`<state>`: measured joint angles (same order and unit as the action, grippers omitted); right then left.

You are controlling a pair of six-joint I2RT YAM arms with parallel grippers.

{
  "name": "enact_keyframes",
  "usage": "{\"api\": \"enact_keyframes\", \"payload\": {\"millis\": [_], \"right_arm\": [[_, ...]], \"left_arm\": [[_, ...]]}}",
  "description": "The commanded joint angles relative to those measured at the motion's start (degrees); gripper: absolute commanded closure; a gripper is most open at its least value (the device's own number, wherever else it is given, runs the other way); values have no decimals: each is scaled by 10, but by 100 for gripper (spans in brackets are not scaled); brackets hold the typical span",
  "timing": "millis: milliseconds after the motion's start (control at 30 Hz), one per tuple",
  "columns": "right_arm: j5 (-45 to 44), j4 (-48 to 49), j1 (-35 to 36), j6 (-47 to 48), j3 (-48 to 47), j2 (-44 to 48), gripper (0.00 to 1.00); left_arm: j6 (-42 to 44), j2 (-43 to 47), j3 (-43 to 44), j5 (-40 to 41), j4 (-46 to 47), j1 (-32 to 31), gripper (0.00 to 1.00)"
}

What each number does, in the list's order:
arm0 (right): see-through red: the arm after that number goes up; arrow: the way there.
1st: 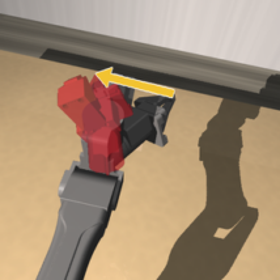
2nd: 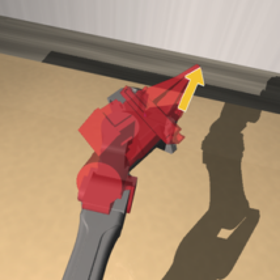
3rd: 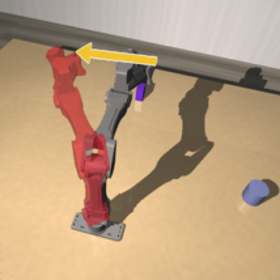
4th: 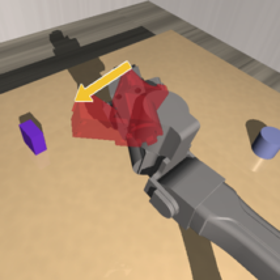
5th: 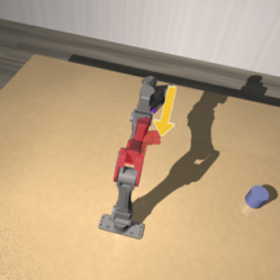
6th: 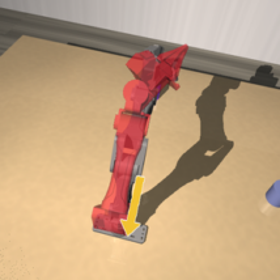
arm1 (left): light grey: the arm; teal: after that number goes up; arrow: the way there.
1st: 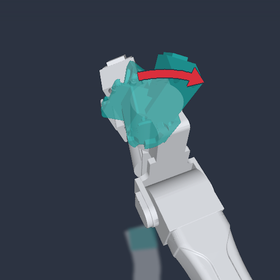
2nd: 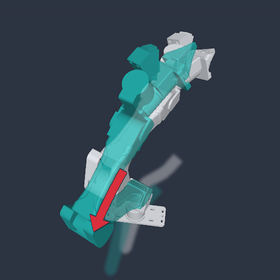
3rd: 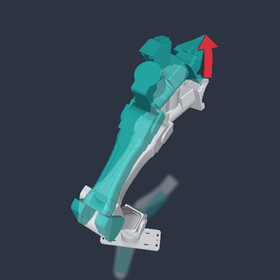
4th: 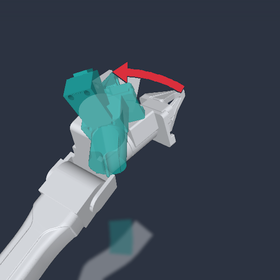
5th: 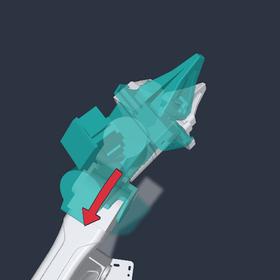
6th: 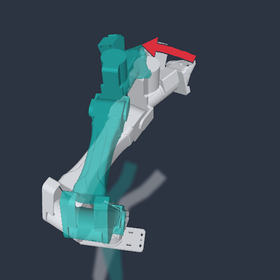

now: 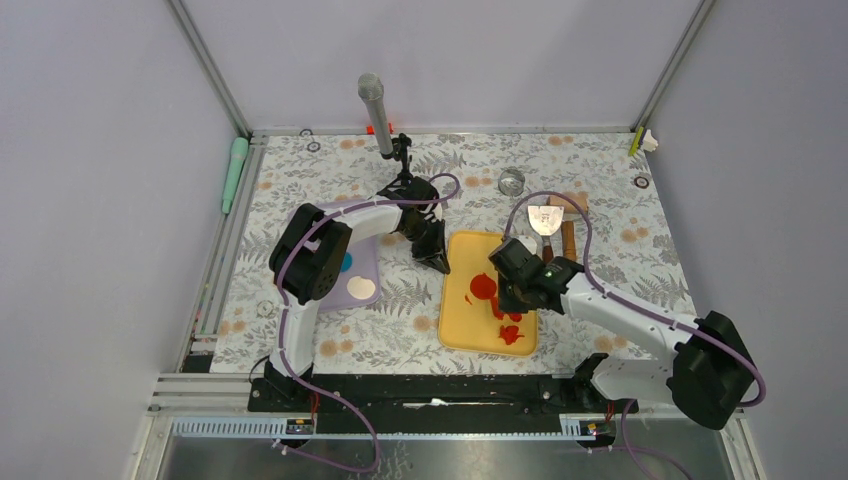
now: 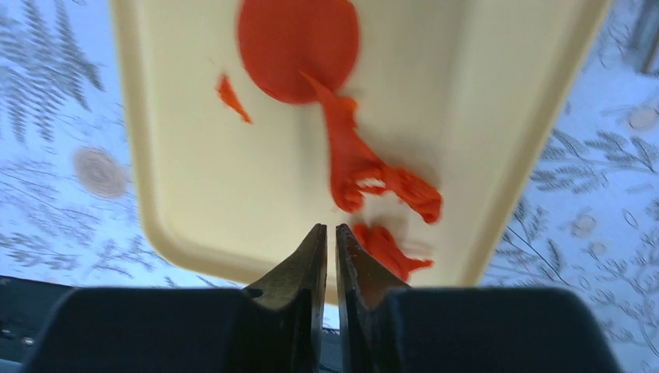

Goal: Roll out the dumpling wrappers from the dough
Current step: Remove the dumpling wrapper from the work surface.

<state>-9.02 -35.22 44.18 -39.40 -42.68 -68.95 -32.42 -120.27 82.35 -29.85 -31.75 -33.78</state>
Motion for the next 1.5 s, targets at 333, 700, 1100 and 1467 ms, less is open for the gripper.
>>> {"api": "enact_keyframes", "payload": {"millis": [333, 700, 1100, 1467], "right_arm": [[21, 156, -4, 56, -163, -258, 90], [55, 173, -4, 44, -126, -297, 93], [69, 126, -4, 49, -52, -208, 95], [-14, 56, -6, 45, -40, -106, 95]], "left_arm": [[18, -7, 3, 20, 14, 7, 100], [18, -6, 3, 19, 13, 7, 100], [18, -10, 8, 19, 13, 7, 100], [18, -12, 10, 20, 14, 6, 100]]}}
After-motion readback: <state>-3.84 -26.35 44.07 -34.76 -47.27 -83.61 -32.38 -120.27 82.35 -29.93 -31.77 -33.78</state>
